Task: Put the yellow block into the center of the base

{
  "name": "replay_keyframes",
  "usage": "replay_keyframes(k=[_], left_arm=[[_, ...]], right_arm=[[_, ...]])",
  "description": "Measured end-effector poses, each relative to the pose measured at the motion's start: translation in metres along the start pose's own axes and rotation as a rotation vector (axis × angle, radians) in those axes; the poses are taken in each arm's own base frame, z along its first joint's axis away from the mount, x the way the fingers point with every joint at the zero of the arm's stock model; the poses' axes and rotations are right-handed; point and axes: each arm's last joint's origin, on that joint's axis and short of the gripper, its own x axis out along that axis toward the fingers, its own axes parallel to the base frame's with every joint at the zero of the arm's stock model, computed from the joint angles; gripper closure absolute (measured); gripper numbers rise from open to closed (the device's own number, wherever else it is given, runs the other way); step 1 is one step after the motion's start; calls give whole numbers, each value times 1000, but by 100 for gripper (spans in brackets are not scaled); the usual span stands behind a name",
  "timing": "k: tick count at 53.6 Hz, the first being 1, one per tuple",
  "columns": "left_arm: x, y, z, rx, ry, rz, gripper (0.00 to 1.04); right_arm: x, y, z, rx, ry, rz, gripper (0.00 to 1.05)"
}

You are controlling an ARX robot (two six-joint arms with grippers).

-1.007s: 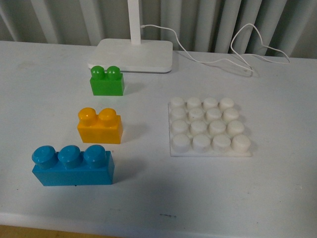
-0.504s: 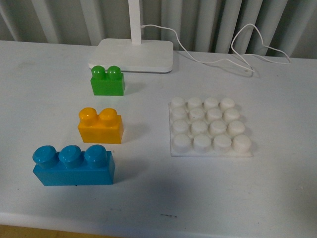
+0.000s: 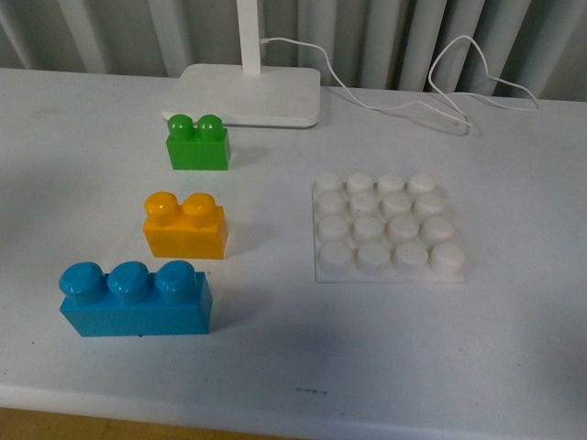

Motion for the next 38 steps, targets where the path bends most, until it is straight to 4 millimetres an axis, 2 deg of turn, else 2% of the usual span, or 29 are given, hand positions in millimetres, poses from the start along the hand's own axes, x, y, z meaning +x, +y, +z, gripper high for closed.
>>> replay_keyframes(k=[9,22,31,38], left_arm=[[33,13,17,204,96,-189,6],[73,16,28,433,208,-410,6],[101,20,30,529,287,-461,6],[122,16,28,538,300,-509,6]], right_arm=[[0,0,0,0,0,0,9],[0,0,0,0,0,0,9],[0,0,0,0,0,0,9],[0,0,0,0,0,0,9]])
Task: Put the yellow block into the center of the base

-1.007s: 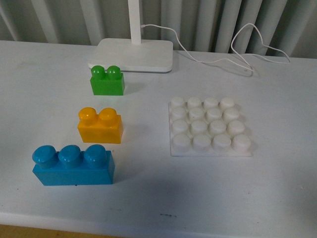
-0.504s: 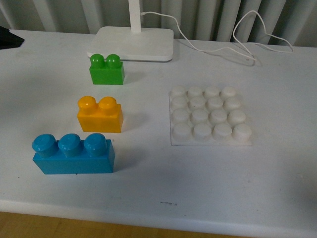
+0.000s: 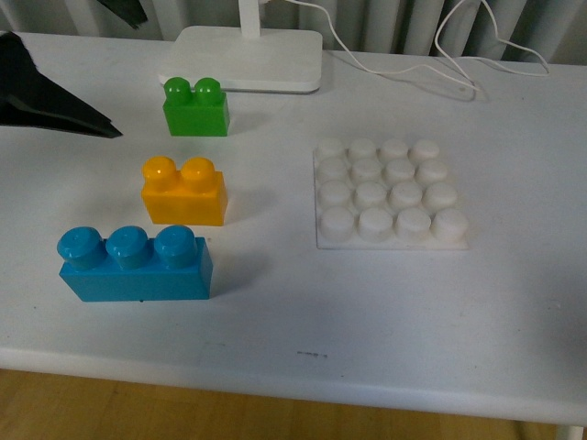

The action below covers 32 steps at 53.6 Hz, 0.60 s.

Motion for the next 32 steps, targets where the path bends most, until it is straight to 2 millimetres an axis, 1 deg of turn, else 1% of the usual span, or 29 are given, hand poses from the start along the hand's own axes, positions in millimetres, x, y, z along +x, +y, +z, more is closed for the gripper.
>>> replay_keyframes(k=[7,14,19,24,32], left_arm=[[19,0,5,17,11,-38,6],[42,-2,11,32,2,-89,6],[52,-2,12,40,16,-101,6],[61,-3,8,54,53,-117,6],[74,-2,5,60,64,-144,6]], right_arm=[[0,0,0,0,0,0,9],[0,0,0,0,0,0,9],[0,0,0,0,0,0,9],[0,0,0,0,0,0,9],[0,0,0,0,0,0,9]])
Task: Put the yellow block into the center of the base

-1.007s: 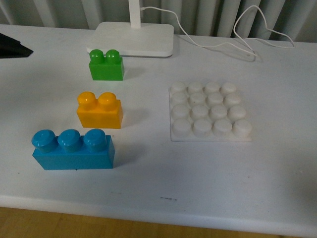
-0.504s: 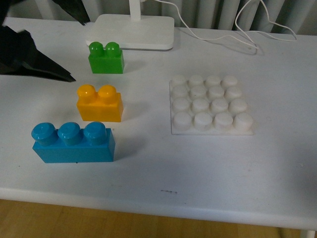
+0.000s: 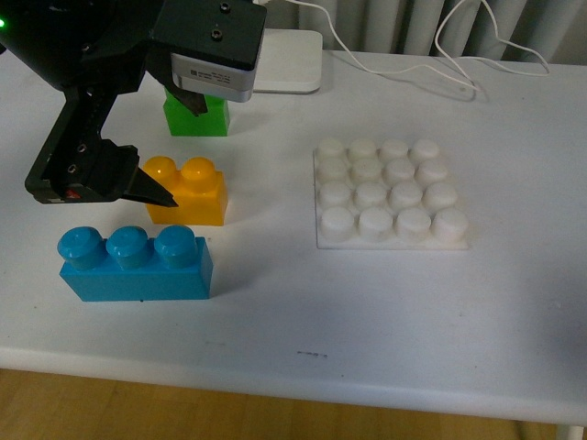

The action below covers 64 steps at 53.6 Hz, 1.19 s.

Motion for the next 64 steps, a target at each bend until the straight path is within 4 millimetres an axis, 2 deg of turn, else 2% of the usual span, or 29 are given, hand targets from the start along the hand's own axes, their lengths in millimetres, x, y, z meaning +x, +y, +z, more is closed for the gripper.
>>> replay_keyframes(k=[15,28,51,59,64], left_arm=[[16,8,-2,-14,-18,-27,6],[28,6,-6,-38,7,-88,7],[29,7,-4,-43,3,-102,69],[22,13,6,-45,-36,-89,73],[16,20,24,-40,-84,-70,73]], right_arm=[[0,0,0,0,0,0,9],[0,0,0,0,0,0,9],[0,0,0,0,0,0,9],[0,0,0,0,0,0,9],[0,0,0,0,0,0,9]])
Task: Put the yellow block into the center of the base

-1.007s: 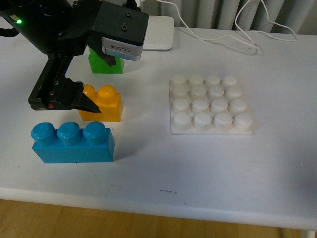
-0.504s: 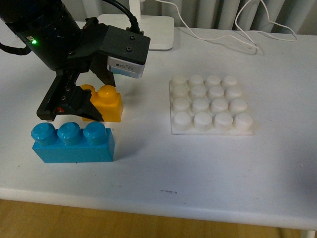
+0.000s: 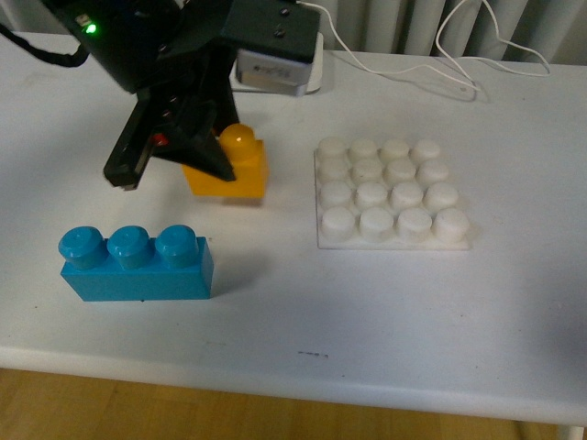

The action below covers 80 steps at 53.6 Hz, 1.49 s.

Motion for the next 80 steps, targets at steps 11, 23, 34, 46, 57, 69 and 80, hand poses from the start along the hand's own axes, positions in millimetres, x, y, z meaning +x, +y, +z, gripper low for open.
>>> replay_keyframes(k=[11,23,34,46,57,69,80], left_arm=[[-8,13,32,29,-49,61,73],[3,30,63,42,-76,102,73],[26,39,79,2,-59,94,73],[33,45,102,-37,-69,67,73],[40,43,109,-32,-60,30,73],[46,42,108,-32,-52,20,73],[49,40,106,-29,-47,18,73]], right_arm=[[0,0,0,0,0,0,9],[0,0,0,0,0,0,9],[0,0,0,0,0,0,9],[0,0,0,0,0,0,9],[0,0,0,0,0,0,9],[0,0,0,0,0,0,9],[0,0,0,0,0,0,9]])
